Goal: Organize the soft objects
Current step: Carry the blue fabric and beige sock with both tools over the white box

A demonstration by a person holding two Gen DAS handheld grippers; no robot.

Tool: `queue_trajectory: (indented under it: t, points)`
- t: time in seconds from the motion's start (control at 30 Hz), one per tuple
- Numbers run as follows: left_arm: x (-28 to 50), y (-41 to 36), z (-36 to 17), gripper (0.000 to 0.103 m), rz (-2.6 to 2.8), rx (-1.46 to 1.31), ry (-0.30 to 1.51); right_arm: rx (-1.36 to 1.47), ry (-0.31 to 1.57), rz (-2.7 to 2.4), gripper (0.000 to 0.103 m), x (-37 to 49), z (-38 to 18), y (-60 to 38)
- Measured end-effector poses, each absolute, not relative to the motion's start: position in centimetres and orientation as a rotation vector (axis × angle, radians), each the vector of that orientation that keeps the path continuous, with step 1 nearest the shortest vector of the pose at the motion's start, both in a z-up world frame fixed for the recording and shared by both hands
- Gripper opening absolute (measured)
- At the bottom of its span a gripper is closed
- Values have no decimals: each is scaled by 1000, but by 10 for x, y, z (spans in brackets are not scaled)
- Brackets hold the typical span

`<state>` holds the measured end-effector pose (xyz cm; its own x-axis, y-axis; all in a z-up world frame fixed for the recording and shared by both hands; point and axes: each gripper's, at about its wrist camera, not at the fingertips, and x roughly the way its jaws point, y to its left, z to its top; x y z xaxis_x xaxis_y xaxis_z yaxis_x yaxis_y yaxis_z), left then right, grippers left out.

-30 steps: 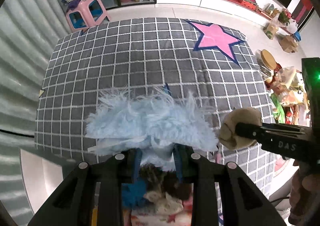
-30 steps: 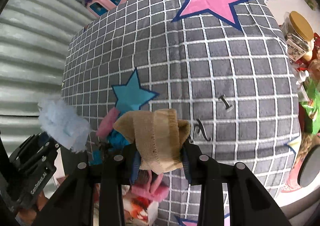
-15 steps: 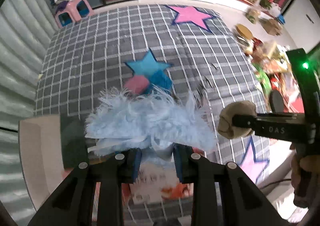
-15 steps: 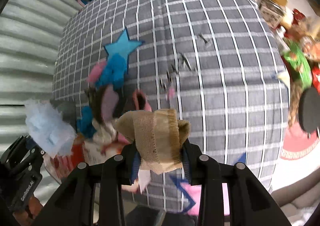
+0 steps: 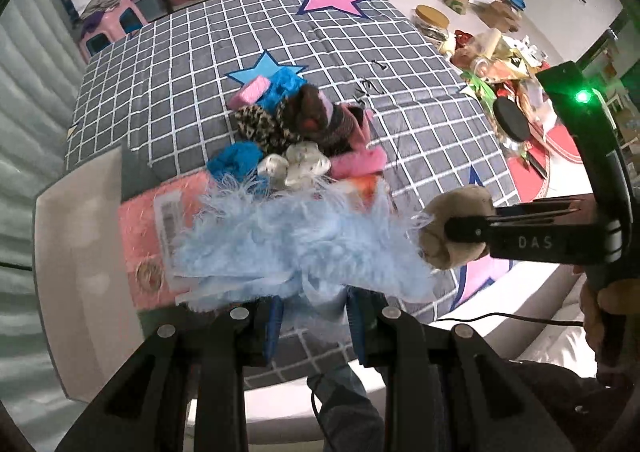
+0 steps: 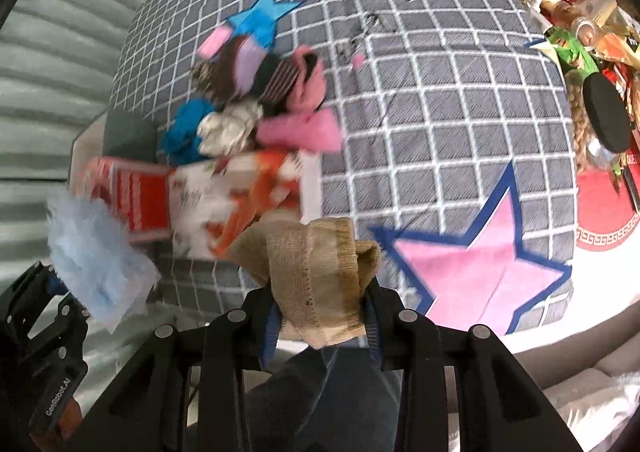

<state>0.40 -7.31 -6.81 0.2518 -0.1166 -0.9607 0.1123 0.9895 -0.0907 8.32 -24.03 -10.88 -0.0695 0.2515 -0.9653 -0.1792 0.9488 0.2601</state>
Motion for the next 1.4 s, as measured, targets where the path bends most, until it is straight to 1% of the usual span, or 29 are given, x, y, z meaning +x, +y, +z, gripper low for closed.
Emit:
queue_trajectory:
  t: [0.27, 0.47, 1.0, 1.4]
  points:
    - [-32, -51, -60, 31, -118, -3, 1267, -2, 1603, 428, 37, 46, -106, -202]
    - [-58, -20, -56, 31, -51, -60, 1250, -69, 1601, 505, 37, 25, -104, -167]
    - [-103, 64, -45, 31, 162, -237, 1184, -253, 1557, 701, 37, -1, -88, -79]
    - [-131, 125, -52, 31, 339, -363, 1167, -398, 1510, 849, 37, -23, -70, -11]
